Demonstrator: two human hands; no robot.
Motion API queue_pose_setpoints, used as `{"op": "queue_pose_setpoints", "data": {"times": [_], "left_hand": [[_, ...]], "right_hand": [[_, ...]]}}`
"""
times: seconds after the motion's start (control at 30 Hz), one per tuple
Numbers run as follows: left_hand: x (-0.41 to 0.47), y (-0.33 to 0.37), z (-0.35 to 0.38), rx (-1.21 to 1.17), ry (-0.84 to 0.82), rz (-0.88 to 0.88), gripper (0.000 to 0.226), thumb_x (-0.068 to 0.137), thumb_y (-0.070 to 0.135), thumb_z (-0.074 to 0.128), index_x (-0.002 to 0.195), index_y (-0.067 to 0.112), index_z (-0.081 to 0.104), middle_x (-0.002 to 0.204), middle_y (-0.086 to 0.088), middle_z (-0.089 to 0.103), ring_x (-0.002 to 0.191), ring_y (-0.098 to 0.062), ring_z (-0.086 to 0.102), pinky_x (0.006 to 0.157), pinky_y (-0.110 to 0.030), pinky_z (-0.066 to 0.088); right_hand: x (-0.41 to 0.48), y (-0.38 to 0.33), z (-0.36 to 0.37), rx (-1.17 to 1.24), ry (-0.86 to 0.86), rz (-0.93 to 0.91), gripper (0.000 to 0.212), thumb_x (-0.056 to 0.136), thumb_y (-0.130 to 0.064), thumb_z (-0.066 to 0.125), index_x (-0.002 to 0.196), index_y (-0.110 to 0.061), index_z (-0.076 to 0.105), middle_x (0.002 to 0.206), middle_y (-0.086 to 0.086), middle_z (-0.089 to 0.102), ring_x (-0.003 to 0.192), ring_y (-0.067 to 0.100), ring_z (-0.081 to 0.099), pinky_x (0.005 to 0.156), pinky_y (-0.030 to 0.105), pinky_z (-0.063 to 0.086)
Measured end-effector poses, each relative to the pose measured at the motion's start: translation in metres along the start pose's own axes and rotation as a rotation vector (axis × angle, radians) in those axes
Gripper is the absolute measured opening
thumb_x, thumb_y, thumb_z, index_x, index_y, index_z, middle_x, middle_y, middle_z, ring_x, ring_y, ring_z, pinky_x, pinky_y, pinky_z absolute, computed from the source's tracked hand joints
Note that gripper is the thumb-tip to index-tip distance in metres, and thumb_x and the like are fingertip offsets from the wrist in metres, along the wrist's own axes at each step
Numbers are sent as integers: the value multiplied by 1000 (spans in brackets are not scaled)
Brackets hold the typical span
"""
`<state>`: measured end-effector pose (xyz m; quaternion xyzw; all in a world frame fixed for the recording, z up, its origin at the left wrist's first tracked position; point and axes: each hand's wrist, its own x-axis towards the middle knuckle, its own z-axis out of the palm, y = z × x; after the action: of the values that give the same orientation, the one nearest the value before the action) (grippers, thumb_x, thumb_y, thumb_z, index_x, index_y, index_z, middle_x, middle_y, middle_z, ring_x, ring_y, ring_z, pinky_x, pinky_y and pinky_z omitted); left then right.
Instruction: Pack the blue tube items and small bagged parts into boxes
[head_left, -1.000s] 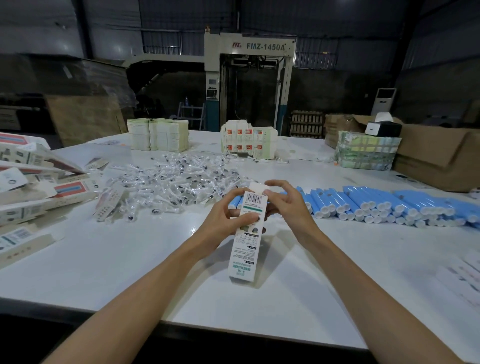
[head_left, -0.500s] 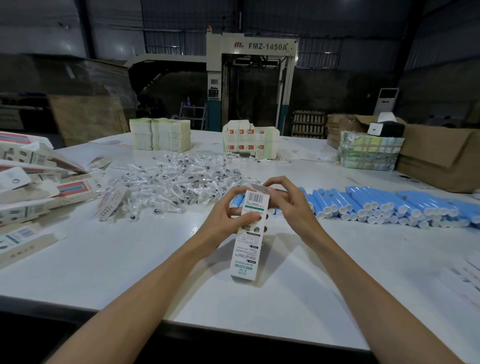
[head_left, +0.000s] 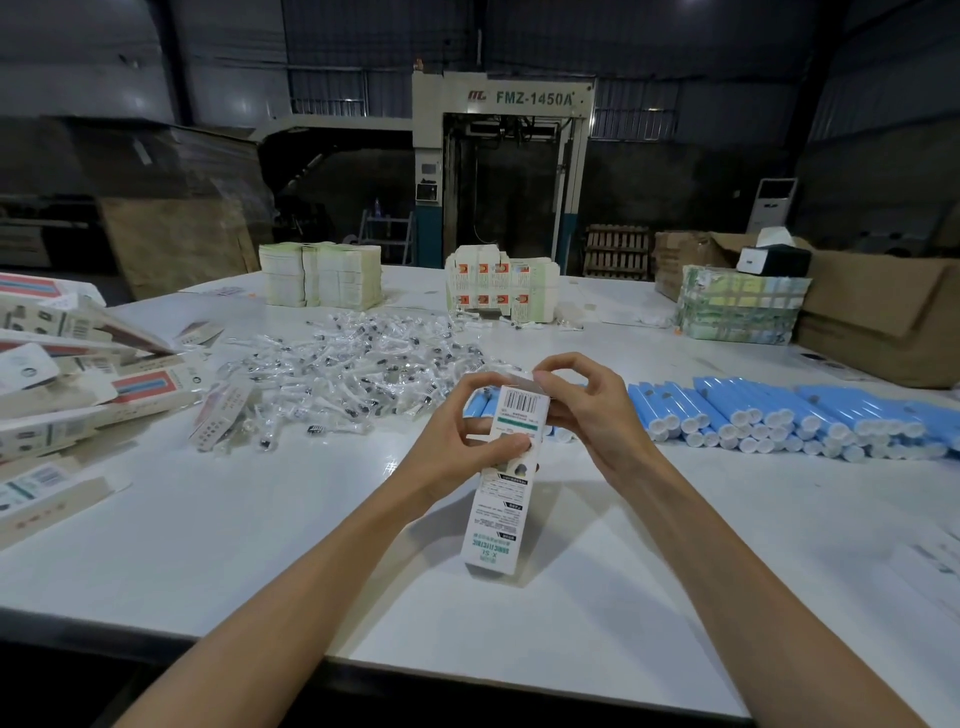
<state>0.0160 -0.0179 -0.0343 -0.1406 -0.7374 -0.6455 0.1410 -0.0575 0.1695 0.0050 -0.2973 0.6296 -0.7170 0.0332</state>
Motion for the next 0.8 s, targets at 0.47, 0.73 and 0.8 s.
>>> {"op": "queue_pose_setpoints", "data": {"times": [0.47, 0.73, 0.8], "left_hand": [[-2, 2, -1, 19, -15, -3, 67, 84, 34, 89, 134, 39, 44, 112, -9, 82, 96, -32, 80, 78, -45, 66], [-1, 2, 0, -17, -31, 6, 76, 85, 29, 89, 142, 45, 41, 114, -12, 81, 98, -36, 80, 80, -49, 66], [-1, 0, 0, -15, -33, 13, 74, 87, 28, 89, 143, 47, 43, 115, -11, 81, 99, -36, 80, 80, -50, 67]], "right_hand": [[-5, -6, 2, -26, 37, 61, 10, 98, -12, 71, 101, -4, 77, 96, 16, 80, 90, 33, 79, 71, 31, 64], [-5, -11, -3, -13, -9, 122, 8, 97, -5, 70, 99, -1, 76, 97, 19, 79, 91, 33, 79, 73, 35, 65], [-6, -12, -7, -16, -41, 124, 9, 97, -5, 69, 98, 0, 76, 98, 19, 79, 93, 33, 78, 73, 34, 64]]}}
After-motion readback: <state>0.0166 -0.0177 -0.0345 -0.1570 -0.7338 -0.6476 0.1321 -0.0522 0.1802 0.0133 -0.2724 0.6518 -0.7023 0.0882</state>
